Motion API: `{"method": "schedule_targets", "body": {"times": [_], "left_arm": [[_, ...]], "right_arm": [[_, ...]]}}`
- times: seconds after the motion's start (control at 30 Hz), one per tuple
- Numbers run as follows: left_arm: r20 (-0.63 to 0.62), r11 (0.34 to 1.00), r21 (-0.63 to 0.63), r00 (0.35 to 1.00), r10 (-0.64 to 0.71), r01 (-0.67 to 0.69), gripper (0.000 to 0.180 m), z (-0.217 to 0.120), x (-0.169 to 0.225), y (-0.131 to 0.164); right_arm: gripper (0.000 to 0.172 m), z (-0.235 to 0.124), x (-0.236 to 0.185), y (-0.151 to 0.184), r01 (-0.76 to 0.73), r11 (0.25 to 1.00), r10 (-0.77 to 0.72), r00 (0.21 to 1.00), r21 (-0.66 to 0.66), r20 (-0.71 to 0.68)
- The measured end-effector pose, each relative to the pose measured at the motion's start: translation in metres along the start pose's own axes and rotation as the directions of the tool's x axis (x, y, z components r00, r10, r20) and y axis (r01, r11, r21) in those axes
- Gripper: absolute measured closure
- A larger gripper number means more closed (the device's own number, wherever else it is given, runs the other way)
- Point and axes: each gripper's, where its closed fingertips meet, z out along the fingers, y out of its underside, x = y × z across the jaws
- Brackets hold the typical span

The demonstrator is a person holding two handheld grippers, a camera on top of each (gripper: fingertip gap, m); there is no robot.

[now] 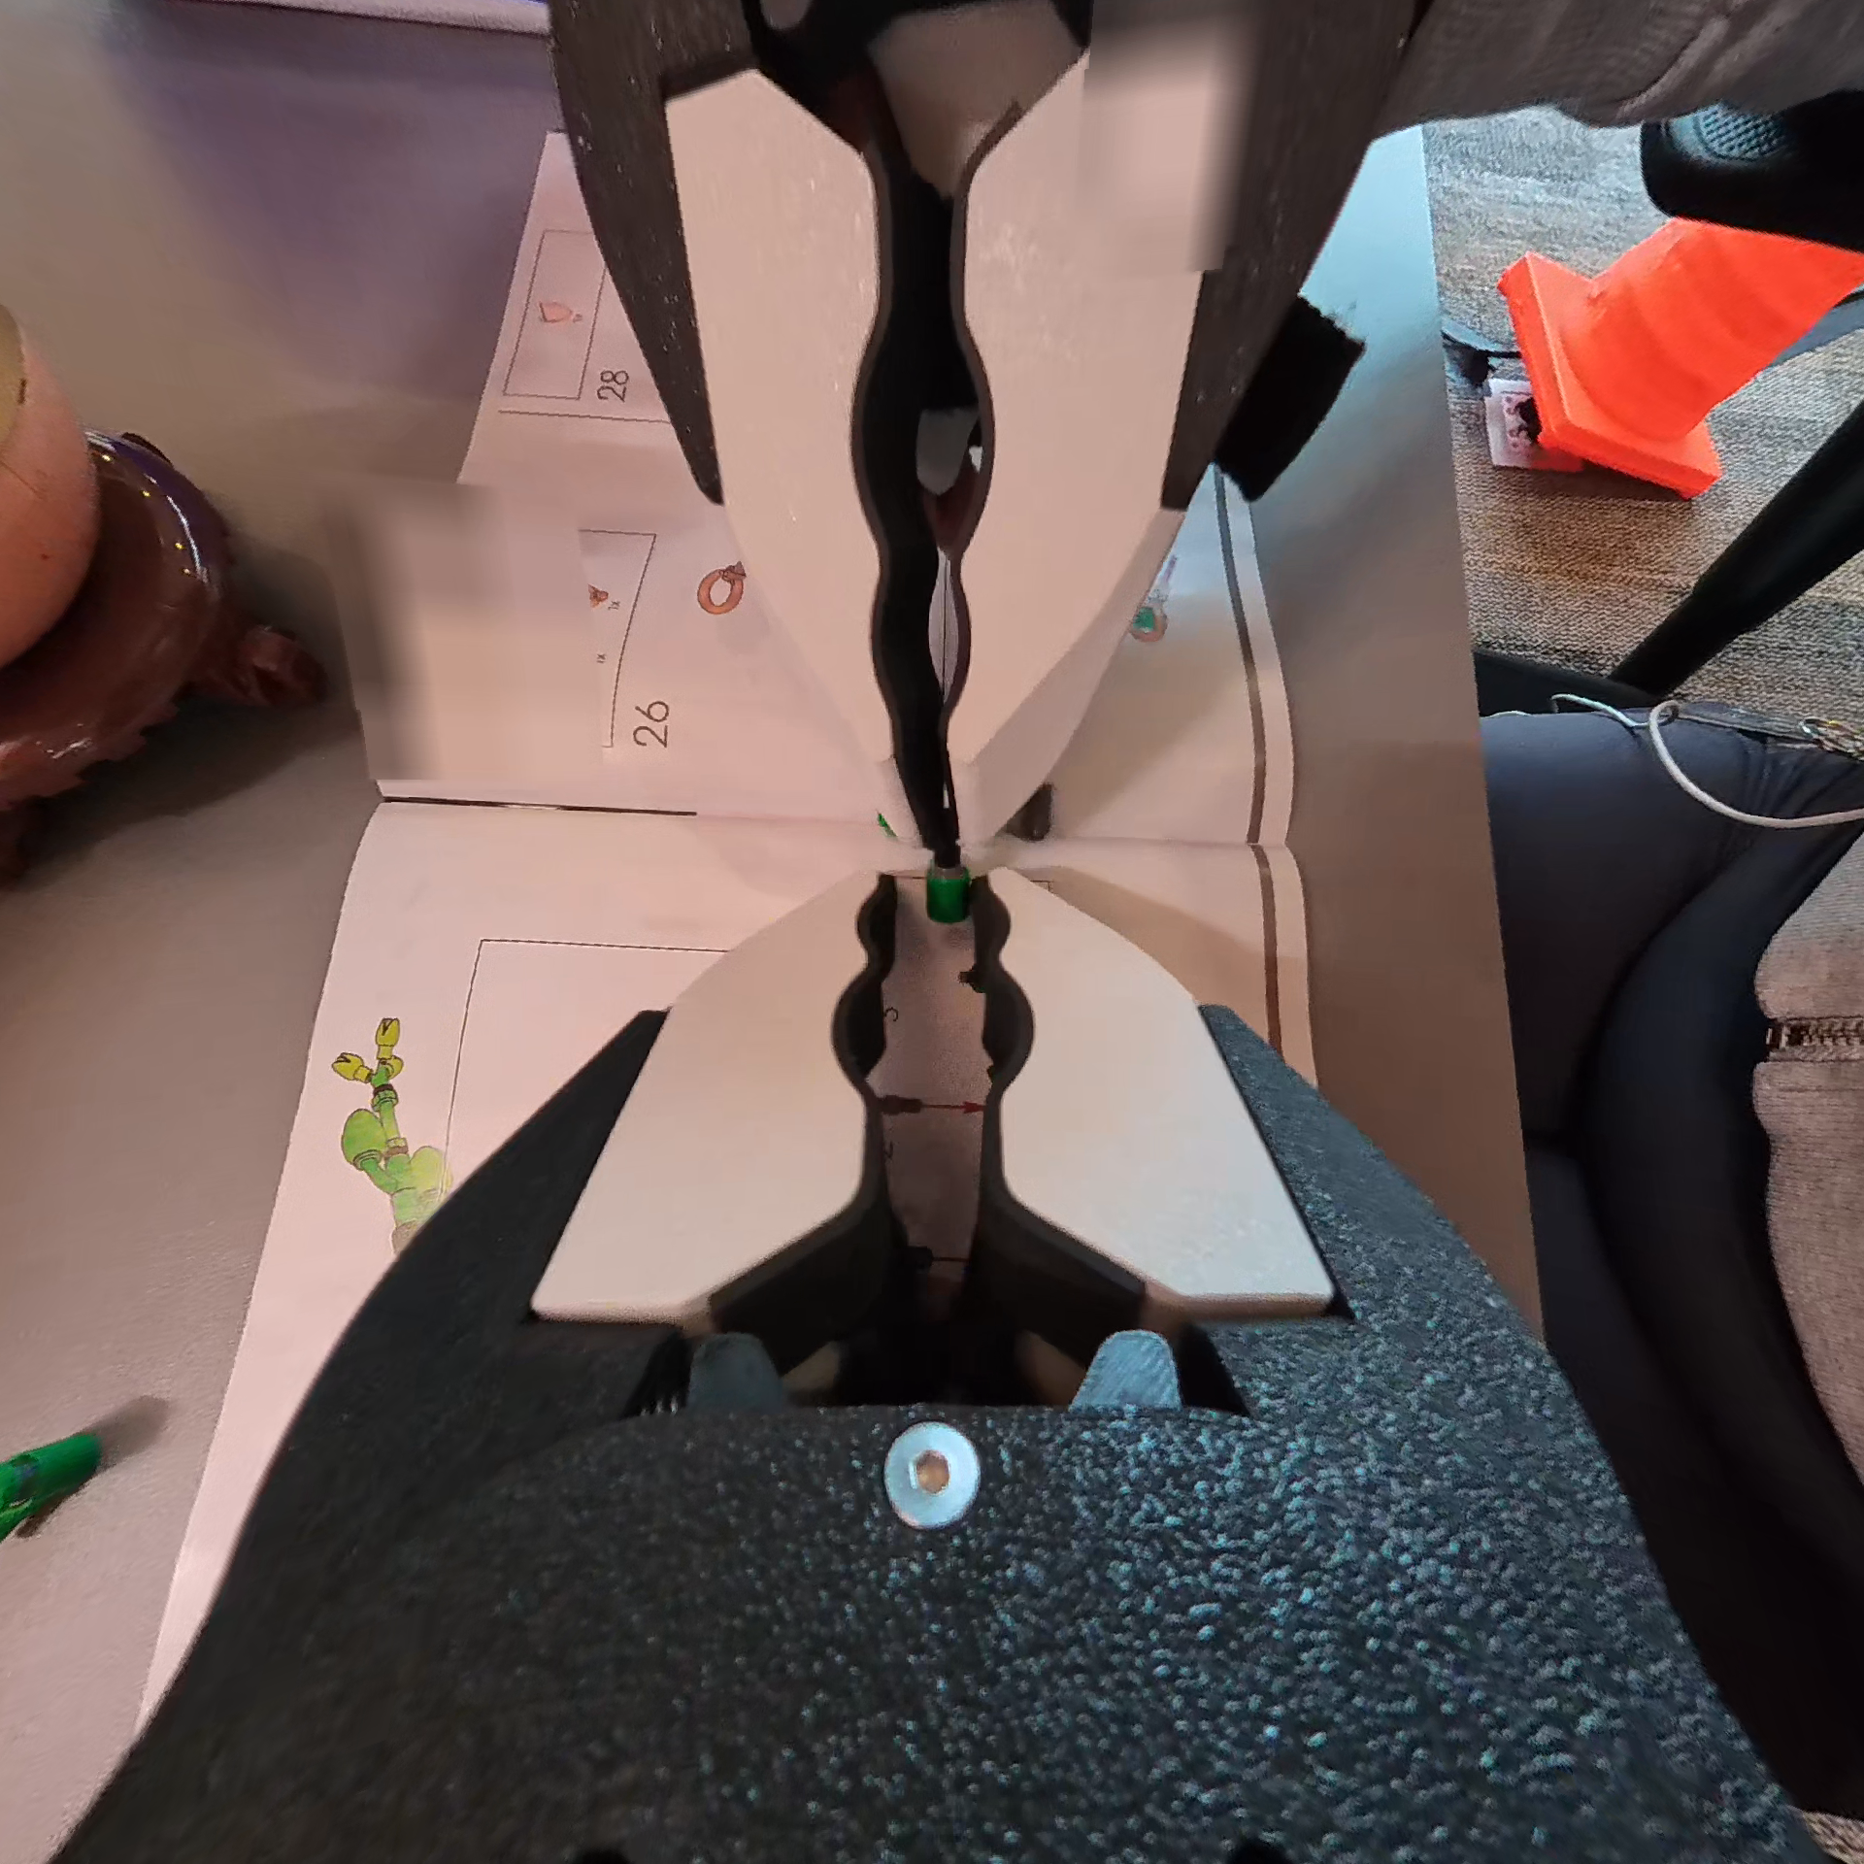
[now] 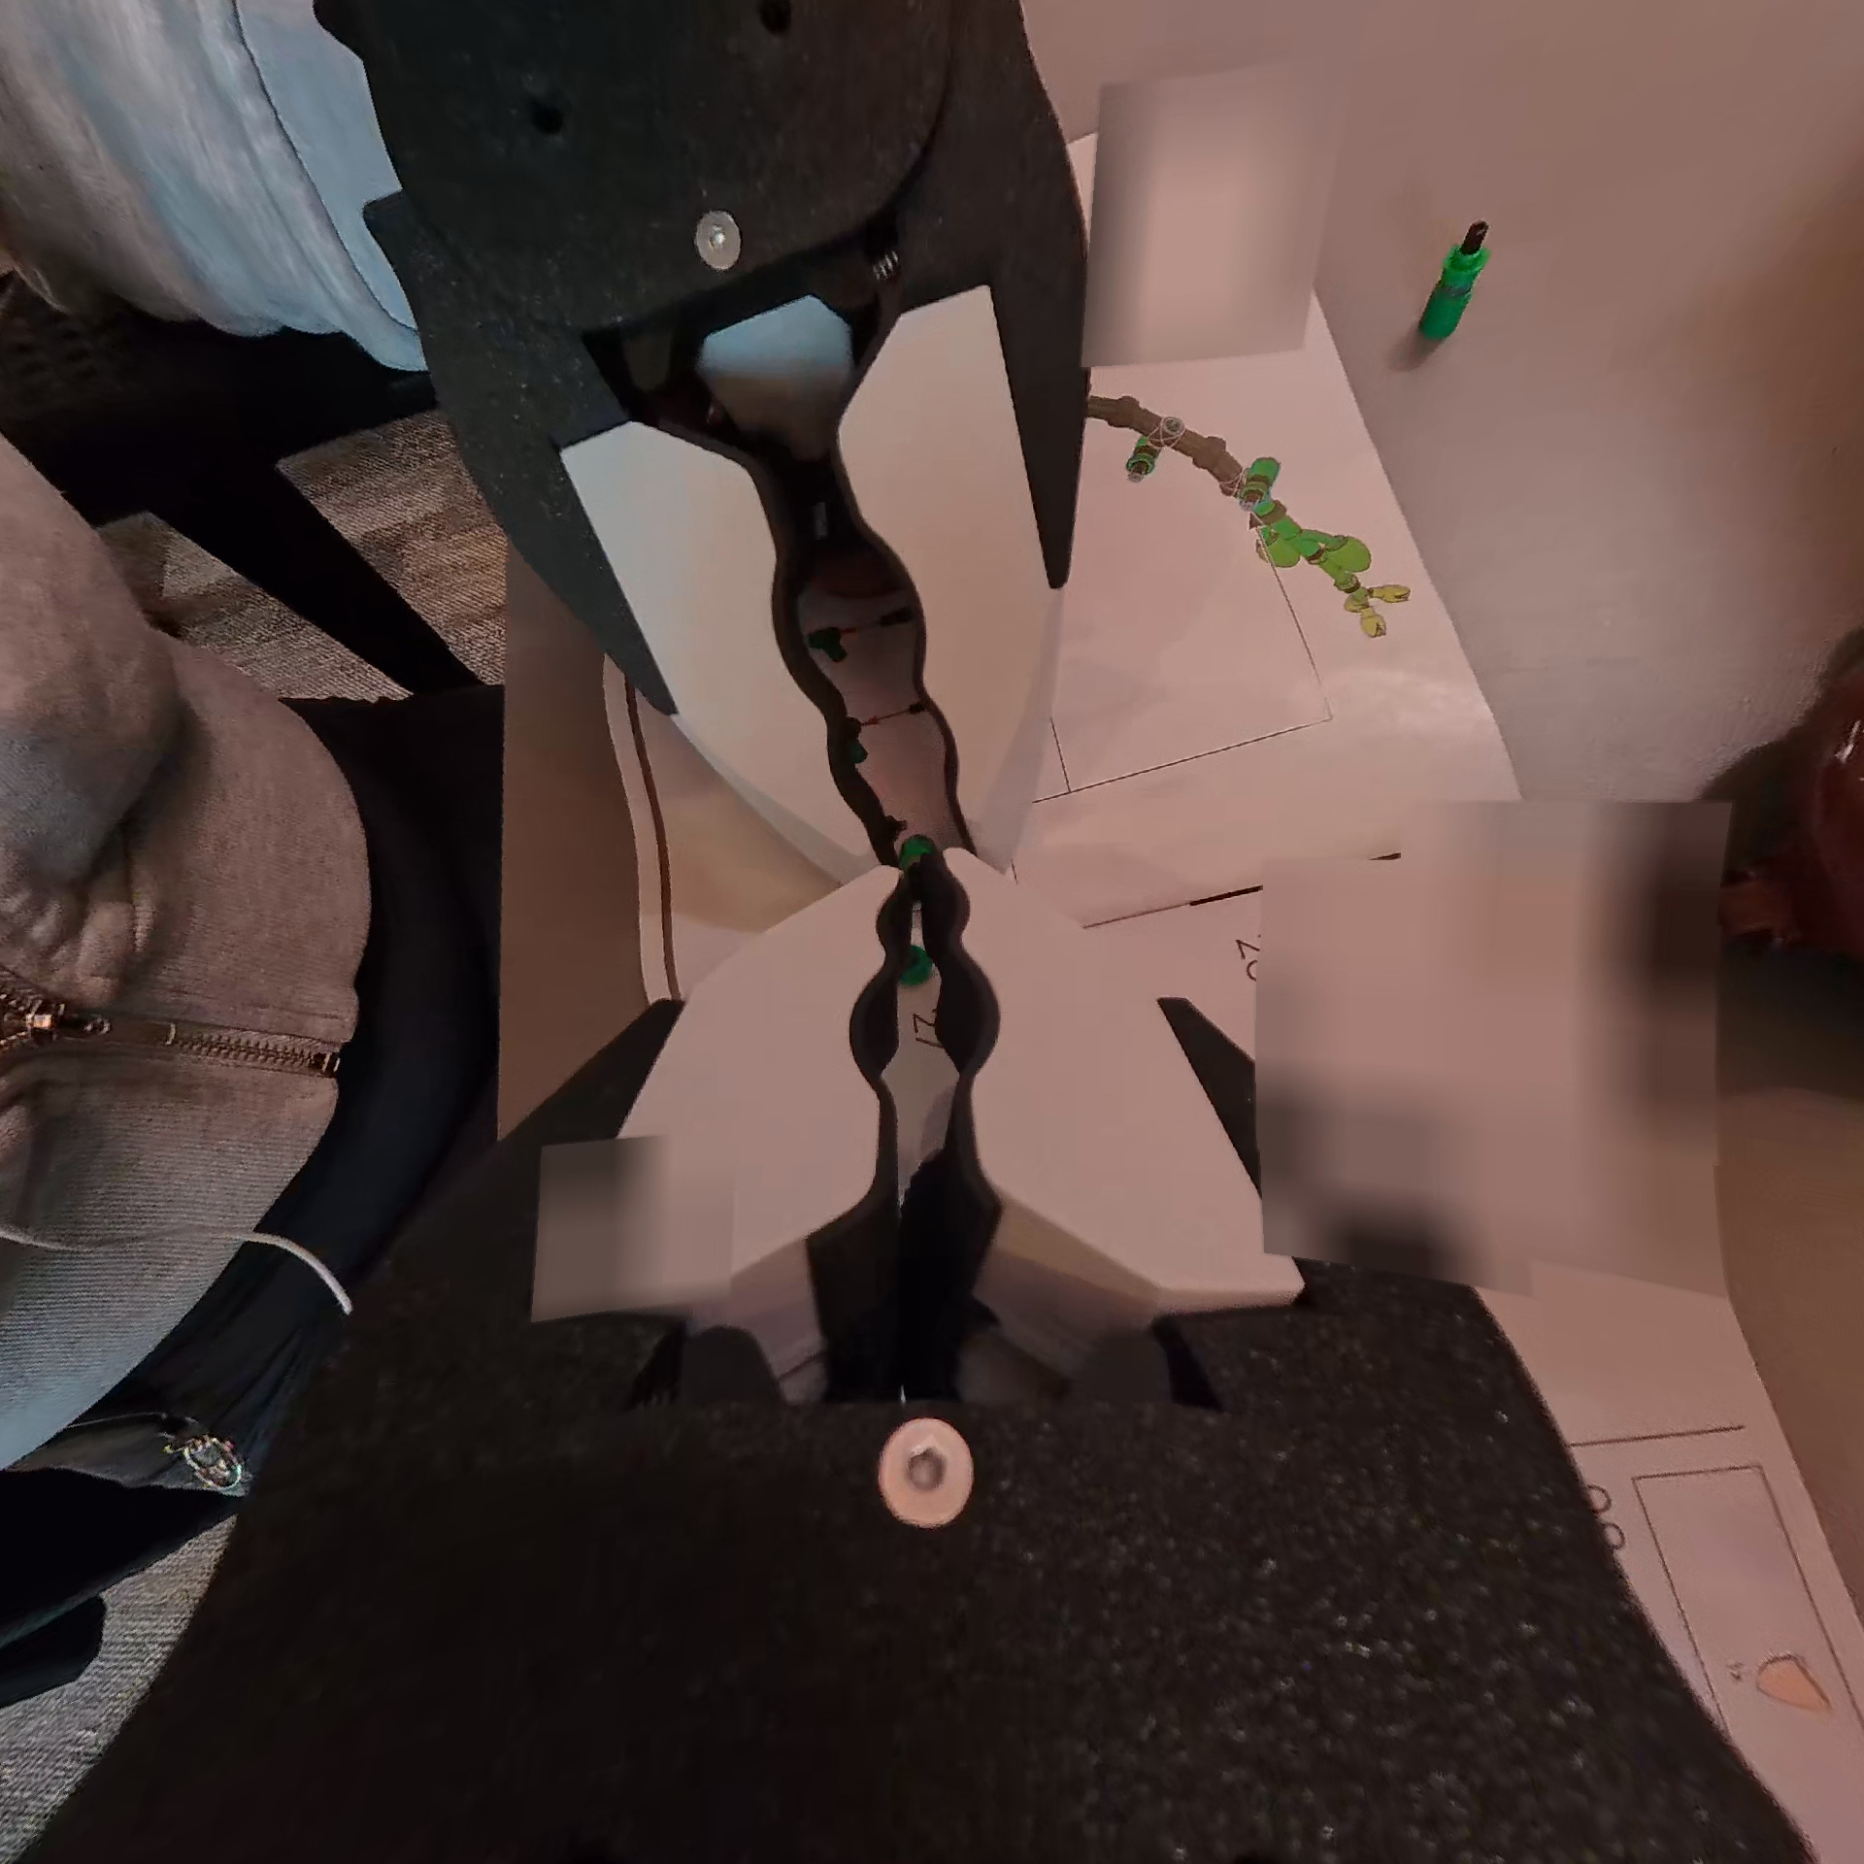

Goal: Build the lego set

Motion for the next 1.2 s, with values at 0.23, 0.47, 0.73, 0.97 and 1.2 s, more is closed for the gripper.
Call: {"method": "schedule_targets", "body": {"times": [0.23,0.47,0.73,0.97,1.2], "left_arm": [[-0.009,1.000,-0.010,1.000,0.020,-0.020,0.174,0.001,0.003,0.001],[-0.033,1.000,-0.005,0.999,0.007,-0.007,0.174,-0.003,0.003,0.003],[-0.056,1.000,-0.016,0.998,0.000,-0.001,0.174,-0.004,0.004,0.006],[-0.060,1.000,-0.016,0.998,-0.003,0.002,0.174,-0.004,0.004,0.006],[-0.065,1.000,-0.016,0.998,-0.010,0.009,0.174,-0.004,0.003,0.006]], "right_arm": [[0.153,-0.009,-0.001,0.000,-0.019,1.000,0.019,1.000,0.007,0.013],[0.166,-0.026,0.004,0.018,0.115,0.963,-0.139,0.987,-0.242,-0.082],[0.172,-0.009,0.025,0.010,0.203,0.906,-0.207,0.978,-0.373,0.030],[0.172,-0.006,0.012,0.004,0.226,0.914,-0.178,0.969,-0.336,0.168],[0.164,-0.007,-0.005,0.018,0.212,0.902,-0.176,0.976,-0.376,0.129]]}}
